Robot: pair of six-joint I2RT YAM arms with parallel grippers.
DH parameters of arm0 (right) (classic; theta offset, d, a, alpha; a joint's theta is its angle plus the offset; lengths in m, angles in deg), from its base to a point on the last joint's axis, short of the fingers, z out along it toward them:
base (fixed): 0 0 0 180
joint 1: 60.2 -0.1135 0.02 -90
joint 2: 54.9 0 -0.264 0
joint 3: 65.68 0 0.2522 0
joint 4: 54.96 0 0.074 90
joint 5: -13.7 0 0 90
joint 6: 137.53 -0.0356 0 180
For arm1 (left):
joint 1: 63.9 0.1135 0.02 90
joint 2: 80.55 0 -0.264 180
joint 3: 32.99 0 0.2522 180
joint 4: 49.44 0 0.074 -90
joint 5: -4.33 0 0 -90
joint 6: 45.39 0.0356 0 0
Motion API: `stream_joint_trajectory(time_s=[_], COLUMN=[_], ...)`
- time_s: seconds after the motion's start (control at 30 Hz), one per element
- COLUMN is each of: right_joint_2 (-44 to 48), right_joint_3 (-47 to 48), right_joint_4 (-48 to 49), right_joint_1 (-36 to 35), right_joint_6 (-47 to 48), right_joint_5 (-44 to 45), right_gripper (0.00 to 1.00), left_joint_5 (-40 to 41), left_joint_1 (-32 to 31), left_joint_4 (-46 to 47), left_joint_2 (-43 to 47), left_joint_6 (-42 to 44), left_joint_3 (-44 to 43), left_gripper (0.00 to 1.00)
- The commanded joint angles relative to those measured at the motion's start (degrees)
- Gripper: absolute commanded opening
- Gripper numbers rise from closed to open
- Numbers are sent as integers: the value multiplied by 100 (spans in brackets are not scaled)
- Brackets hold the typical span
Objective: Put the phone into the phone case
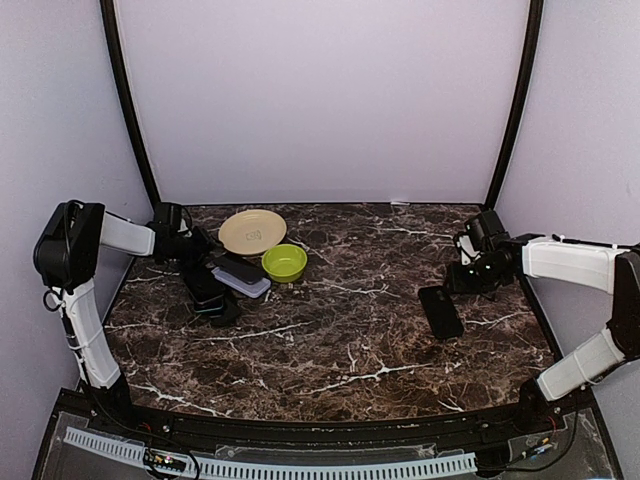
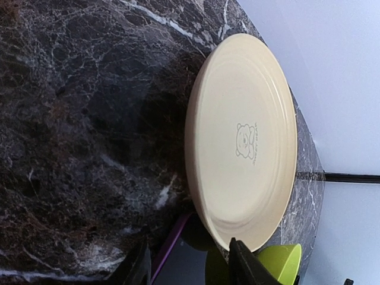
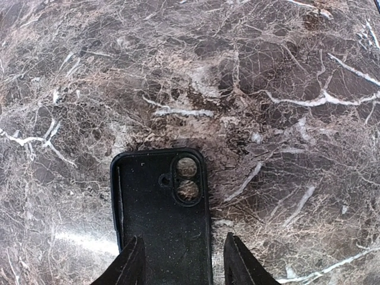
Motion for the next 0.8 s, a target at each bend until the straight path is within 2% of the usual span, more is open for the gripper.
stream_joint_trajectory(time_s=[0.0,0.1,0.13,0.2,0.3,0.37,0.4,0.53,0.77], right_joint_2=[71,137,156,187,200,228,251,402,598], right_joint_3=[177,163,153,147,164,160,152,135,64], right_joint_4=[-9,-61,-68,-90,-95,-87,-91,-203,-227], right_joint_1=[-48,-62,-62,-65,-66,-71,-72,-75,-79], right_joint_6=[49,65,75,95,108,120,119,171,167], right_joint_5=[-21,51,84,130,155,163,164,241,219], right_gripper=[46,46,46,46,46,46,46,46,47], left_joint_5=[-42,601,1067,1470,874,352,207,-366,-898], left_joint_1=[-84,-89,-86,-83,27,141,226,614,654], left_joint_4=[-891,-1529,-1673,-1982,-2740,-3296,-3378,-3116,-2940], left_joint_2=[265,755,927,1011,586,57,-243,-483,-614], left_joint_6=[480,1026,1413,1989,2492,2548,2468,1888,2094], left_joint_3=[59,-73,-159,-519,-1504,-2113,-2294,-2073,-2006], left_gripper=[49,52,52,56,61,60,56,43,41])
